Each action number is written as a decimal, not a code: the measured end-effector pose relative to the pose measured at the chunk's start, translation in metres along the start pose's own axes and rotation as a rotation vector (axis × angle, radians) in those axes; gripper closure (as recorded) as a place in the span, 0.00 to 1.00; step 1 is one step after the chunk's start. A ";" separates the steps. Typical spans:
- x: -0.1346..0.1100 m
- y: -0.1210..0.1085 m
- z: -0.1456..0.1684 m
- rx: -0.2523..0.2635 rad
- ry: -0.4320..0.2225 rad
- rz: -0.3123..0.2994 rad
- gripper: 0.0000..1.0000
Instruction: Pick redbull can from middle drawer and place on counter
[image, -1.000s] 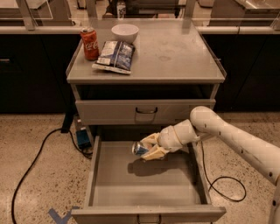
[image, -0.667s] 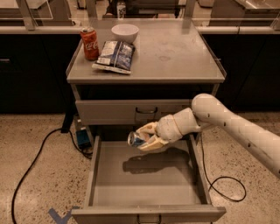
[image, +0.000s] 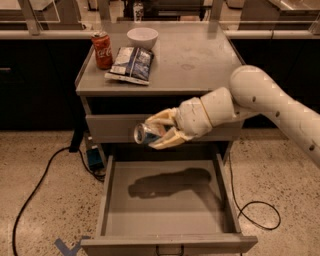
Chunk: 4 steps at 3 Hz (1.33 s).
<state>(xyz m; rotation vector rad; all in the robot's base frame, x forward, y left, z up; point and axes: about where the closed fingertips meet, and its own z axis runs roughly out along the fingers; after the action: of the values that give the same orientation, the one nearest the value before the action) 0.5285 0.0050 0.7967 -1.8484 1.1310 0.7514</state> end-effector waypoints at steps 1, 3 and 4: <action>-0.063 -0.020 -0.023 0.035 0.041 -0.088 1.00; -0.066 -0.054 -0.047 0.095 0.073 -0.135 1.00; -0.058 -0.113 -0.096 0.210 0.201 -0.181 1.00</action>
Offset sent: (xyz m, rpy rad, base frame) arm -0.0051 0.0095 0.0571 -0.0118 -0.0815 0.0008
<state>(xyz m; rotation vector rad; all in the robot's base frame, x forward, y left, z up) 0.6131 -0.0258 0.9281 -1.8459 1.1030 0.3357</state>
